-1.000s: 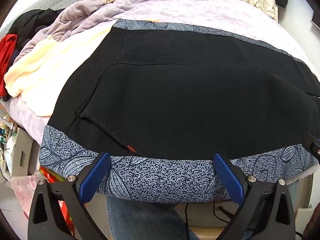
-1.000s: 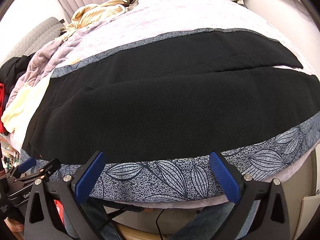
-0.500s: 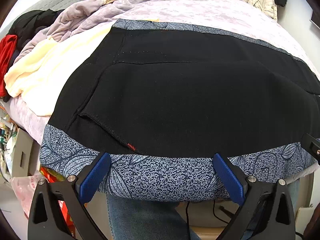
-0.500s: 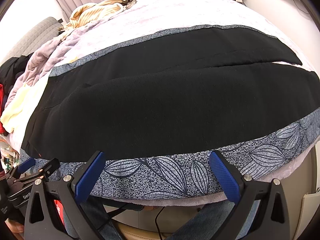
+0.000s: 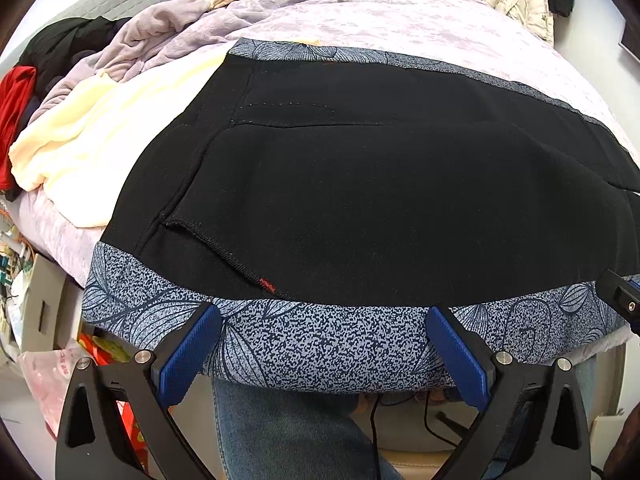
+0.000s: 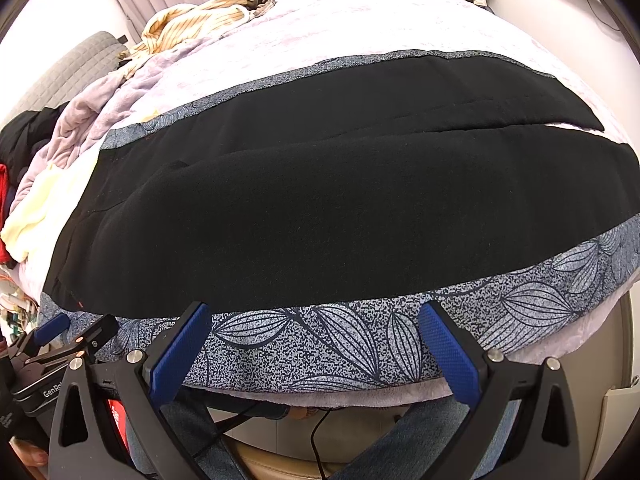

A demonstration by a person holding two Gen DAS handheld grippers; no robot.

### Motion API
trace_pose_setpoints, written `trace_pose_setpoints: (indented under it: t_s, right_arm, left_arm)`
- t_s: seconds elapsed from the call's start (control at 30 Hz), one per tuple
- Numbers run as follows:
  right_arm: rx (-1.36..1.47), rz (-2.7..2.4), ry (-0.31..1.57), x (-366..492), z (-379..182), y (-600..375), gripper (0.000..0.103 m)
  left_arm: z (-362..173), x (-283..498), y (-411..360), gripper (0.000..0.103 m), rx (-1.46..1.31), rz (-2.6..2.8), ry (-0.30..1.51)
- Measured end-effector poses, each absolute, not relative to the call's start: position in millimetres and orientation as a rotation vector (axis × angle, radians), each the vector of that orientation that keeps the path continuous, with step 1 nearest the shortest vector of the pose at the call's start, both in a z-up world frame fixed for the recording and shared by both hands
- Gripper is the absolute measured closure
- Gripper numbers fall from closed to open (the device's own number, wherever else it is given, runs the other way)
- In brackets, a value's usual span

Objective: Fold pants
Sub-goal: 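Grasp the patterned cuffs of the black pants with both grippers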

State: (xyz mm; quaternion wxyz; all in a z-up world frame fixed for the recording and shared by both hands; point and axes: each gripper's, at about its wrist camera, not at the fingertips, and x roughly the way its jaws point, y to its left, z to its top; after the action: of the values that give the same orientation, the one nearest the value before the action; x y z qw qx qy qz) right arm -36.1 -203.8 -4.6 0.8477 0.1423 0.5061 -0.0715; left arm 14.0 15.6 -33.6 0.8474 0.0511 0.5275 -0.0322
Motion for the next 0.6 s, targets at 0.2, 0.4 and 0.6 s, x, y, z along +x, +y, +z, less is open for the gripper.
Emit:
trace_pose_setpoints:
  t_s: [0.2, 0.4, 0.6]
  right_arm:
    - [0.298, -0.151, 1.062, -38.0, -3.3, -200.7, 0.000]
    - [0.292, -0.148, 1.054, -39.8, -1.4, -197.1, 0.000]
    - [0.292, -0.148, 1.047, -42.0, -0.1, -196.1, 0.000]
  left_arm:
    - [-31.6, 10.2, 17.3, 0.000, 0.106, -0.071, 1.106]
    - [-28.5, 7.0, 19.1, 0.000, 0.098, -0.072, 1.099]
    - [-27.7, 4.9, 21.3, 0.000, 0.095, -0.071, 1.092]
